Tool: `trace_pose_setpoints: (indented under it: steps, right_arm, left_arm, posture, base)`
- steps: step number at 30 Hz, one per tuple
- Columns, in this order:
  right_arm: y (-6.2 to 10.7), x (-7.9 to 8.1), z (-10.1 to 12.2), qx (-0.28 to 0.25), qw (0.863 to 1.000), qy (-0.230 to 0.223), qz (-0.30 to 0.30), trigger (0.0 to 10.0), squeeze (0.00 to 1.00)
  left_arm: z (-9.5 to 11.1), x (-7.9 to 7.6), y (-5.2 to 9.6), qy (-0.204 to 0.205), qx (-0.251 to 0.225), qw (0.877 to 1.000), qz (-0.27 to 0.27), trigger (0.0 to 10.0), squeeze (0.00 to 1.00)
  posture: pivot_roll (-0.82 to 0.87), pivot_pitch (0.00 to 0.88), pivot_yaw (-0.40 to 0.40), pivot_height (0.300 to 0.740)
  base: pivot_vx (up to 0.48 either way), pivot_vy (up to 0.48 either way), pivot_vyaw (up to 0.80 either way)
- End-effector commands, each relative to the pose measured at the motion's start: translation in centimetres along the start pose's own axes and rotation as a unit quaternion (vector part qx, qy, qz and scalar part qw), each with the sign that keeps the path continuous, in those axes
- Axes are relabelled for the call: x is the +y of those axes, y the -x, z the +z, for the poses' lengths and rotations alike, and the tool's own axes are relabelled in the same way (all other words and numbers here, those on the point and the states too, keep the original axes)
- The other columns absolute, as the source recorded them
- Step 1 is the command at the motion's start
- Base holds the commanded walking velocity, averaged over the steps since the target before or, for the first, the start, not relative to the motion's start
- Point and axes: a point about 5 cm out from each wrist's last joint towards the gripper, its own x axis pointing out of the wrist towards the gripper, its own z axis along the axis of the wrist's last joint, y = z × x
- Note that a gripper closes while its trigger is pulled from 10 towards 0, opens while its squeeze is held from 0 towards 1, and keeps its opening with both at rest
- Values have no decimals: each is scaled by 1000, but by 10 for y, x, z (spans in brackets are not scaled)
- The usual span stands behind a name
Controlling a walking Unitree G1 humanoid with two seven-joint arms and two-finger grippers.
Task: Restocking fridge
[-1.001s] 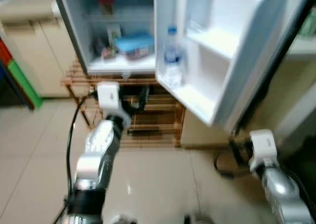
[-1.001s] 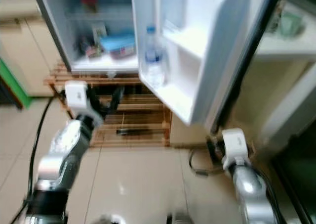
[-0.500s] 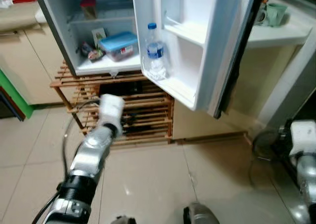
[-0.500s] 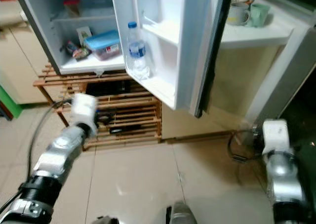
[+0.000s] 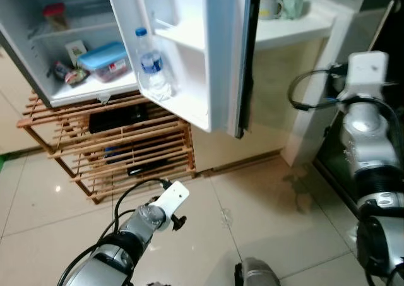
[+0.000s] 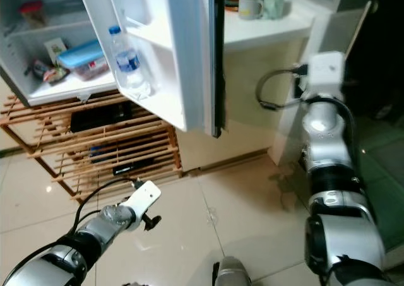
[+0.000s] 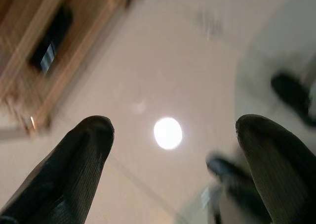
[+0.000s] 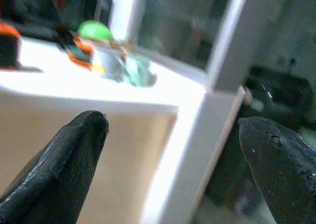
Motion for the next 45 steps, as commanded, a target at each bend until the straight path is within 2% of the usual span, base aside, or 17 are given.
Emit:
trace_pose_setpoints:
  steps: [1,7,13,16,17,20,21,22,24,25,27,29,31,34,39,41,45]
  right_arm:
    - [-5,18,25,-54,998,-10,25,10000,0]
    - [-4,64,82,-151,979,-58,120,10000,0]
    - [36,123,140,-212,916,-146,308,10000,0]
    - [82,139,174,-229,826,-254,449,10000,0]
    - [82,139,174,-229,826,-254,449,10000,0]
    - [121,119,207,-215,653,-445,574,10000,0]
    - [121,119,207,-215,653,-445,574,10000,0]
    - [128,106,213,-214,588,-503,596,10000,0]
    - [126,94,202,-201,571,-530,594,10000,0]
    - [106,98,166,-146,668,-489,542,10000,0]
    - [92,99,140,-107,727,-470,490,10000,0]
    - [64,93,94,-26,842,-397,364,10000,0]
    - [49,75,51,30,915,-314,251,10000,0]
    - [47,58,28,59,937,-288,189,10000,0]
    - [64,34,-9,88,971,-173,138,10000,0]
    - [85,29,-30,76,980,-129,128,10000,0]
    - [93,21,-41,78,984,-124,99,10000,0]
  left_arm:
    - [-31,2,2,11,59,998,9,10000,0]
    - [-72,-2,7,13,126,992,16,10000,0]
    - [-107,-10,13,-3,173,985,15,10000,0]
    - [-123,-20,17,8,200,980,2,10000,0]
    - [-123,-20,17,8,200,980,2,10000,0]
    - [-137,-31,20,18,220,975,-14,10000,0]
    - [-137,-31,20,18,220,975,-14,10000,0]
    - [-139,-33,21,26,220,975,-16,10000,0]
    - [-133,-32,18,43,207,977,-9,10000,0]
    - [-112,-20,13,59,165,984,26,10000,0]
    - [-95,-11,9,70,129,988,52,10000,0]
    - [-62,3,5,90,66,991,76,10000,0]
    - [-22,18,4,94,-9,989,109,10000,0]
    - [13,27,5,100,-79,984,124,10000,0]
    - [90,63,42,127,-328,927,130,10000,0]
    - [146,72,99,165,-502,842,112,10000,0]
    - [162,71,130,206,-567,794,78,10000,0]
  posture:
    - [-174,0,72,697]
    - [-162,0,63,697]
    - [-144,0,56,697]
    - [-150,0,65,697]
    - [-150,0,65,697]
    - [-152,0,66,697]
    - [-152,0,66,697]
    - [-152,0,64,697]
    - [-153,0,62,697]
    - [-153,0,60,697]
    - [-152,0,58,697]
    - [-149,0,55,697]
    - [-147,0,50,697]
    - [-149,0,48,697]
    - [-154,0,44,697]
    - [-167,0,47,697]
    - [-166,0,50,697]
  base:
    - [0,0,0]
    - [0,0,0]
    - [0,0,0]
    - [0,0,0]
    - [0,0,0]
    - [0,0,0]
    - [0,0,0]
    - [0,0,0]
    - [0,0,0]
    - [0,0,0]
    - [0,0,0]
    - [0,0,0]
    - [0,0,0]
    - [0,0,0]
    - [0,0,0]
    - [0,0,0]
    - [0,0,0]
